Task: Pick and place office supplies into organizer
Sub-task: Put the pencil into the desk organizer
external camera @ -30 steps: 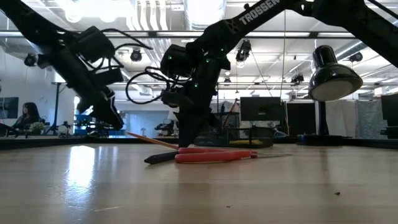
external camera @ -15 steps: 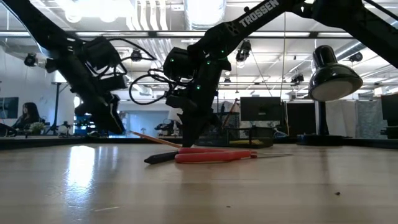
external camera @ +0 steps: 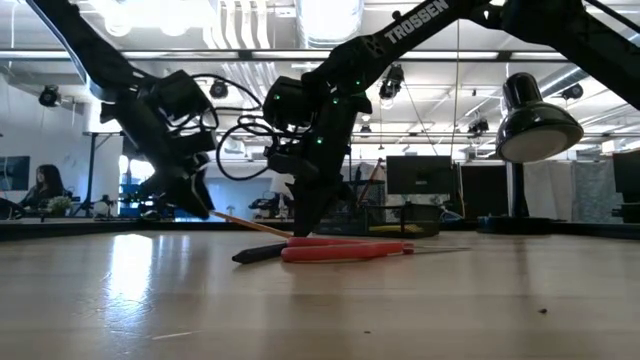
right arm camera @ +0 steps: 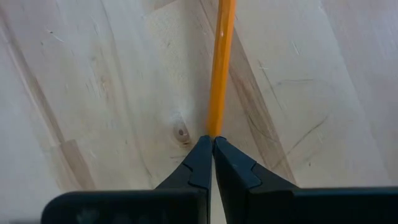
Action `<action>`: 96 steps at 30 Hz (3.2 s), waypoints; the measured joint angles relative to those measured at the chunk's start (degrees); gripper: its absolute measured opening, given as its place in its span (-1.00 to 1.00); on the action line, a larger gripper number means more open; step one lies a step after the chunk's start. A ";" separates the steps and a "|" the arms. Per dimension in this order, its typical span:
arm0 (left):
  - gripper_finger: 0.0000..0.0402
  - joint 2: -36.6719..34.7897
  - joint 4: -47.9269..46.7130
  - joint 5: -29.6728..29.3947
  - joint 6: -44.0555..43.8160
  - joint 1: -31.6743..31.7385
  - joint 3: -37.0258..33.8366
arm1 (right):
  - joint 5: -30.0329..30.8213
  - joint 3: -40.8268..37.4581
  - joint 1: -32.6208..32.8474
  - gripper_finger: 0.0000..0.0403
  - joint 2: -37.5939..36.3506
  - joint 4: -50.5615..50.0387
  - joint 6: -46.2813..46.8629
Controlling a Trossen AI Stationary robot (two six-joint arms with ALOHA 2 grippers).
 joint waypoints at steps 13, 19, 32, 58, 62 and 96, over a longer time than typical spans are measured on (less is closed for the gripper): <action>-0.15 5.44 -4.69 5.37 6.97 0.66 4.73 | -0.03 -0.02 -0.02 -0.95 0.00 -0.14 -0.02; -0.39 6.03 -5.75 5.48 7.09 0.66 6.65 | -0.07 -0.02 -0.02 -0.95 0.00 -0.15 -0.02; -0.84 6.38 -9.62 5.04 11.63 0.57 6.39 | 0.09 -0.02 -0.09 -0.95 -0.02 -0.26 -0.04; -0.97 -4.10 -23.97 -11.79 15.53 -2.30 15.47 | 48.95 -4.56 0.24 -0.95 -26.21 -11.75 21.56; -0.97 -6.16 -24.11 -20.49 24.75 -5.94 20.15 | 51.61 -9.55 0.35 -0.95 -34.49 -15.79 30.89; -0.97 25.72 -22.22 -44.49 56.51 -12.63 53.71 | 46.74 -30.77 5.25 -0.95 -55.65 -15.08 35.98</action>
